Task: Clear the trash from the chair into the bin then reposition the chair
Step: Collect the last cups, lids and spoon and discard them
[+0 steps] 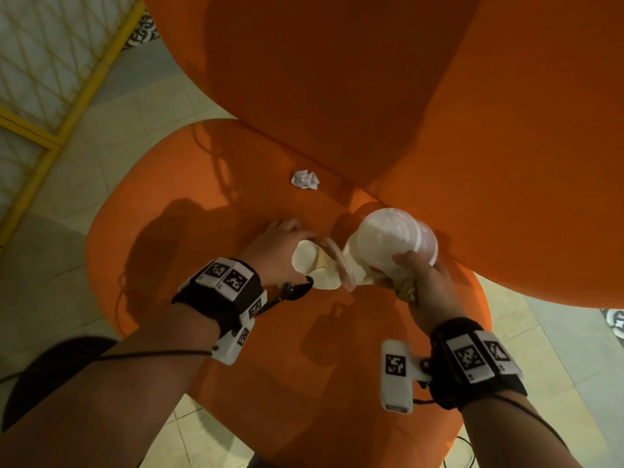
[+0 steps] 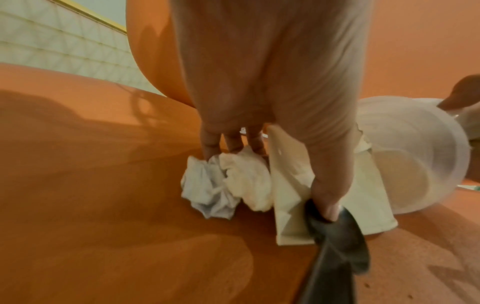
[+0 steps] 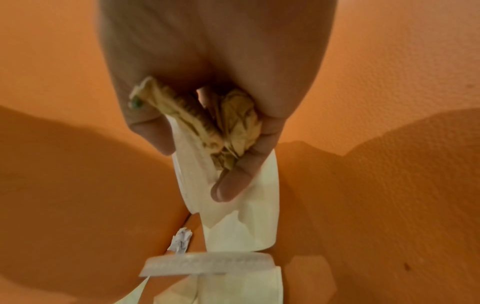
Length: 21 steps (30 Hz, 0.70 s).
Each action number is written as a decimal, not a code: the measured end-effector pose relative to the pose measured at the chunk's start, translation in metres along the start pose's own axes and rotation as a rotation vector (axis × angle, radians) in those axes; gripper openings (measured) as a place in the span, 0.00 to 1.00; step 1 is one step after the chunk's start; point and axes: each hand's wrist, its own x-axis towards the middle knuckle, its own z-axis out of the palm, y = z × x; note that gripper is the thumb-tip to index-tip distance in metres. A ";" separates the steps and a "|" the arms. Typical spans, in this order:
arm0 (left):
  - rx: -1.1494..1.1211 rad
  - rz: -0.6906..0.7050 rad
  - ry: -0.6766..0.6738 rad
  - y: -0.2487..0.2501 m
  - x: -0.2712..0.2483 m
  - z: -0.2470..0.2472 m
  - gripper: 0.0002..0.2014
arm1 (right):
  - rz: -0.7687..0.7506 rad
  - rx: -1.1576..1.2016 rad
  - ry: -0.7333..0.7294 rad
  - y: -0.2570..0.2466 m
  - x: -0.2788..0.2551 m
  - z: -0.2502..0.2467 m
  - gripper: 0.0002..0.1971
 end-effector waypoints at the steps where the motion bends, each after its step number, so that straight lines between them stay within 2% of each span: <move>1: -0.009 -0.008 -0.011 0.000 -0.001 0.001 0.38 | 0.011 0.005 -0.002 0.002 0.000 0.002 0.17; 4: -0.113 -0.023 0.020 0.000 -0.007 0.006 0.32 | 0.025 0.022 -0.007 0.003 -0.001 0.005 0.10; 6: -0.179 -0.045 0.060 0.001 -0.010 0.010 0.25 | 0.035 0.048 0.019 0.003 -0.001 0.004 0.09; 10: -0.261 -0.073 0.113 0.006 -0.017 0.012 0.24 | -0.078 -0.001 0.077 0.001 -0.007 0.002 0.12; 13: -0.276 -0.088 0.120 0.009 -0.020 0.016 0.21 | -0.195 -0.190 0.129 0.003 -0.007 0.005 0.12; 17: -0.299 -0.099 0.127 0.009 -0.024 0.021 0.19 | -0.451 -0.654 0.145 0.009 -0.002 0.010 0.18; 21: -0.509 -0.145 0.285 0.003 -0.027 0.003 0.21 | -0.589 -0.831 0.087 0.011 -0.007 0.016 0.27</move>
